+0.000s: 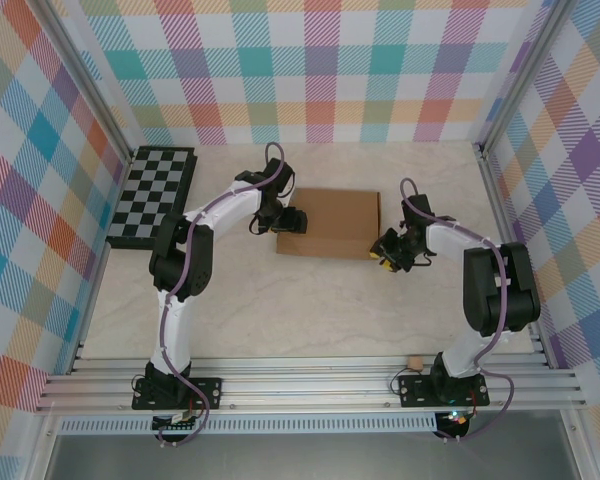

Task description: Fold the paper box

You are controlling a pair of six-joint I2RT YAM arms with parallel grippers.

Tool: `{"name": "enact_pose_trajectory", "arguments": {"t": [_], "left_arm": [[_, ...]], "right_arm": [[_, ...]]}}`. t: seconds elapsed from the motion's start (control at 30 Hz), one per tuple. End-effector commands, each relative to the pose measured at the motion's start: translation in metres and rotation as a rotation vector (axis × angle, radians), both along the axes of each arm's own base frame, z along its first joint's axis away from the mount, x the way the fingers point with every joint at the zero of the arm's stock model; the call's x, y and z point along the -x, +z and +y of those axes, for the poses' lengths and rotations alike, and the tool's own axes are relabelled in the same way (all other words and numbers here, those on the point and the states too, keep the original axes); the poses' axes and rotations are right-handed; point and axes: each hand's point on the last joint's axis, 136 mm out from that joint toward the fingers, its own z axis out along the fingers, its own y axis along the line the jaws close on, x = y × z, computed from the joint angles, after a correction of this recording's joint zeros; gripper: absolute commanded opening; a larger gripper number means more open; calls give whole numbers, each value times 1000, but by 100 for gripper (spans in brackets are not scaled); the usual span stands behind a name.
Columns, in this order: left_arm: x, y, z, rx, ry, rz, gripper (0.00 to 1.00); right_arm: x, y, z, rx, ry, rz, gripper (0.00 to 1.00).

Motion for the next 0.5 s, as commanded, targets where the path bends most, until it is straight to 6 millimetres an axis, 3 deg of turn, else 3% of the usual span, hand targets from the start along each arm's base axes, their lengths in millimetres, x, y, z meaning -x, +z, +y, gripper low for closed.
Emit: {"name": "enact_pose_trajectory", "arguments": {"t": [0.0,0.3,0.47], "left_arm": [[14,-38,29,-105,17,109,74],[14,-37,29,-104,17,112,74],[15,-38,27,-94,15,118,74]], "right_arm": [[44,-43,-32,114,-216,250,31],[47,-48,-29,94,-368,374,34],[-6,-44,-16,20,-305,195,34]]}}
